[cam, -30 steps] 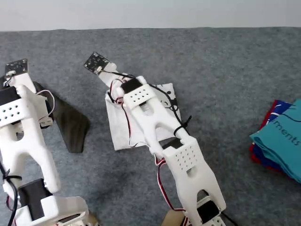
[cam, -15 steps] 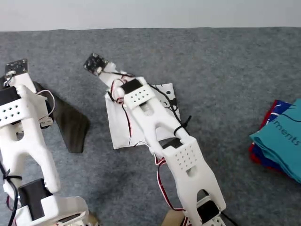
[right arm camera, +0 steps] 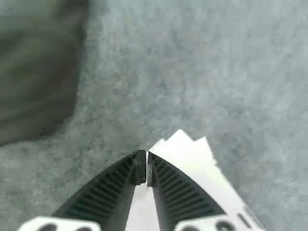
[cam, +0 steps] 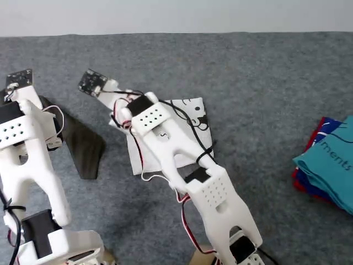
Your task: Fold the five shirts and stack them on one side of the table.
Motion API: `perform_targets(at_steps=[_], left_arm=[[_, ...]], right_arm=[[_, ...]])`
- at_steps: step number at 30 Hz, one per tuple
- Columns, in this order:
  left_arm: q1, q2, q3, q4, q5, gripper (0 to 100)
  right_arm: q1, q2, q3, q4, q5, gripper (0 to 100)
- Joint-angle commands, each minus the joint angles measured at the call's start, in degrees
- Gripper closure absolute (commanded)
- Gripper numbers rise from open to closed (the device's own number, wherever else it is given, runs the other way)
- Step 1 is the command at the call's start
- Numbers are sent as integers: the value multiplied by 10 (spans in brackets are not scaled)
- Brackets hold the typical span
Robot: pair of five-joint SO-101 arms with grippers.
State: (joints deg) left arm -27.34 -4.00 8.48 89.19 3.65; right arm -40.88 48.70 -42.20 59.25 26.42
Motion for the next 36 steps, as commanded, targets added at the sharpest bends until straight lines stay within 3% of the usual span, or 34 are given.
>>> perform_targets(at_steps=[1, 8, 16, 24, 36], left_arm=[[-4, -28, -20, -1, -3, 997], [-4, -28, -5, -2, -4, 997], [-3, -28, 0, -5, -4, 997], [-4, -28, -1, -5, -4, 997], [-4, -29, -2, -5, -4, 997]], right_arm=[[29, 13, -24, -34, 5, 988], [79, 35, -25, -80, 8, 988], [47, 14, -63, -70, 6, 988], [0, 11, -166, 31, 5, 988], [61, 7, -224, 218, 4, 987]])
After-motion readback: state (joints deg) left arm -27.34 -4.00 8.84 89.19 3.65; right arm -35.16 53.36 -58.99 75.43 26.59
